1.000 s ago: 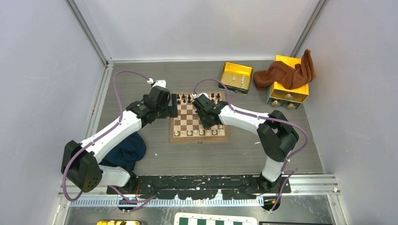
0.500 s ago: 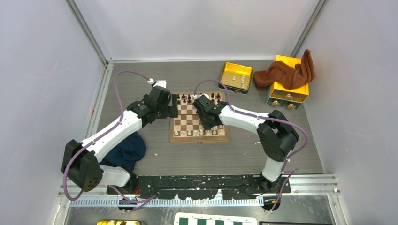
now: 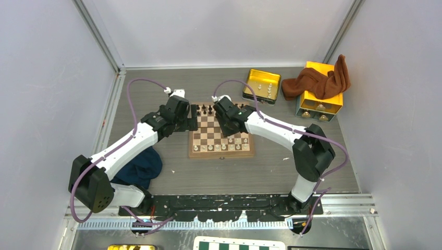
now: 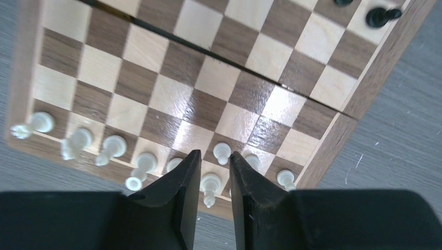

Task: Set up the chess pieces on the board
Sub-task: Place the chess piece on the chessboard, then pick up the chess piece from the storage box.

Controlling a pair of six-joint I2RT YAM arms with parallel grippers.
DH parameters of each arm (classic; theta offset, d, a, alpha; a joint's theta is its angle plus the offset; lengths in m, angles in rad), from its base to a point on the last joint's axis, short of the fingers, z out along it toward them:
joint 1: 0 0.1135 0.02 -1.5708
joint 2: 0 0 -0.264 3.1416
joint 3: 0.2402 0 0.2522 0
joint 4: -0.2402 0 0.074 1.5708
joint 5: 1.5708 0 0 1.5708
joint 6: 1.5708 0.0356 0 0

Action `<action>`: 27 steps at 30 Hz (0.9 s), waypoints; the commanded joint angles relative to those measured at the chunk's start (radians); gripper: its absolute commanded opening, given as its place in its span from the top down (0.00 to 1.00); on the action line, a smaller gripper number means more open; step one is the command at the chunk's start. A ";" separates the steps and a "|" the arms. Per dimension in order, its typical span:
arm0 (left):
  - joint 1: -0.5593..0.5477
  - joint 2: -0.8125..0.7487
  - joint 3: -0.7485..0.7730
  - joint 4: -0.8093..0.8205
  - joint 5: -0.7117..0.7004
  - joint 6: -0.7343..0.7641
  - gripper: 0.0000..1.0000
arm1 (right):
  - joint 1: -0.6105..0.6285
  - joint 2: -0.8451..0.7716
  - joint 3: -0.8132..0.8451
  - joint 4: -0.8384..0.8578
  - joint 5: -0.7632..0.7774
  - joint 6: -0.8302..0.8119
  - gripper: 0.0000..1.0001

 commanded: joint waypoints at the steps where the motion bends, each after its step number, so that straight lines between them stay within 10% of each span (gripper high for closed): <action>1: 0.006 0.004 0.014 0.041 -0.008 -0.001 0.01 | -0.003 -0.069 0.118 -0.024 0.027 -0.026 0.66; 5: 0.006 0.010 0.025 0.042 -0.016 0.000 0.01 | -0.026 -0.044 0.211 -0.035 0.083 -0.060 0.56; 9: 0.009 0.014 0.032 0.042 -0.023 0.003 0.01 | -0.101 -0.013 0.296 -0.016 0.090 -0.066 0.02; 23: 0.030 0.008 0.031 0.030 -0.026 0.003 0.01 | -0.370 0.084 0.344 0.248 0.208 0.022 0.00; 27: 0.036 0.003 0.028 0.021 -0.026 0.004 0.01 | -0.431 0.176 0.433 0.227 0.185 0.052 0.14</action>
